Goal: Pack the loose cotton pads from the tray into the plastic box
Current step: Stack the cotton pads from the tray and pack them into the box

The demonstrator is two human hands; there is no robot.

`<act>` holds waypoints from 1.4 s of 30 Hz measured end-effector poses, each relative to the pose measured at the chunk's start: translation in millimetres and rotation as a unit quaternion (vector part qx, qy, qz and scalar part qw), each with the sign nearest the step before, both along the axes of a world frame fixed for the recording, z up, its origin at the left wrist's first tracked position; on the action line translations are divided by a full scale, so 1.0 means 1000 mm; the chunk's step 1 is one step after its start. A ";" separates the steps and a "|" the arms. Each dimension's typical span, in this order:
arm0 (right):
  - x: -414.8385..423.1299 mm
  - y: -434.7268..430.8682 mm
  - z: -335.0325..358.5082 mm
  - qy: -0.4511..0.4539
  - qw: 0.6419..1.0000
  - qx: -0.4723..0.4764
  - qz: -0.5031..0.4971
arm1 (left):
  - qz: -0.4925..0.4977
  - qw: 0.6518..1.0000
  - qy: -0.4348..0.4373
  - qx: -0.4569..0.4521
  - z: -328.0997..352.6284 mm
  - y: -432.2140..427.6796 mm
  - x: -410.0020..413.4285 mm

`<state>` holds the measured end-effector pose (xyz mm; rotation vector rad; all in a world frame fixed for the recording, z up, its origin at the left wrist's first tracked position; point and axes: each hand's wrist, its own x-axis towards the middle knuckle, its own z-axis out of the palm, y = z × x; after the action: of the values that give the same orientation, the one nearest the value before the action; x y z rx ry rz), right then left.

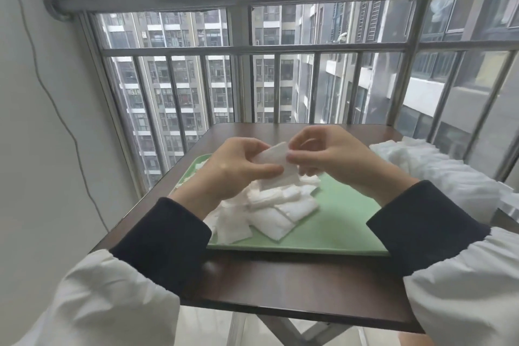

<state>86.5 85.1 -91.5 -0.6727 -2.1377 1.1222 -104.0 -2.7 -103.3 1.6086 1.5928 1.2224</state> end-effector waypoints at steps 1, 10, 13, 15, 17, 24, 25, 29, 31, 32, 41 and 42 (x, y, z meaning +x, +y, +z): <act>0.004 0.002 0.001 -0.005 1.000 0.012 -0.020 | 0.014 1.000 -0.021 0.005 -0.001 0.003 0.002; 0.017 0.012 -0.025 -0.369 0.911 0.102 -0.152 | 0.051 0.961 -0.270 0.012 -0.012 0.007 0.003; 0.005 0.006 -0.031 -0.365 0.917 0.096 -0.130 | 0.060 0.959 -0.278 0.025 -0.013 0.007 0.001; 0.001 0.003 -0.033 -0.346 0.927 0.092 -0.114 | 0.059 0.957 -0.282 0.032 -0.014 0.007 0.000; 0.001 0.002 -0.031 -0.321 0.938 0.074 -0.106 | 0.060 0.958 -0.277 0.034 -0.015 0.008 -0.002; 0.018 0.005 -0.013 -0.185 0.975 -0.047 -0.112 | 0.044 0.966 -0.252 0.040 -0.018 0.007 -0.002; 0.020 0.006 -0.011 -0.159 0.978 -0.055 -0.119 | 0.041 0.966 -0.253 0.040 -0.018 0.007 -0.002; 0.022 0.005 -0.005 -0.023 0.988 -0.109 -0.109 | 0.034 0.965 -0.257 0.041 -0.019 0.006 -0.001; 0.020 0.003 -0.003 0.054 0.984 -0.158 -0.067 | 0.027 0.966 -0.254 0.041 -0.019 0.006 0.000; 0.019 0.002 -0.002 0.080 0.979 -0.180 -0.045 | 0.024 0.967 -0.251 0.041 -0.019 0.006 0.001; 0.001 -0.009 -0.014 0.194 0.936 -0.288 0.063 | -0.004 0.975 -0.215 0.047 -0.019 0.008 0.009; -0.001 -0.010 -0.015 0.194 0.938 -0.282 0.056 | -0.015 0.976 -0.212 0.050 -0.019 0.007 0.011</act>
<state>85.6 75.3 -106.9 -0.5166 -1.5346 1.7954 -92.9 4.5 -121.9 1.3083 1.2490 1.5286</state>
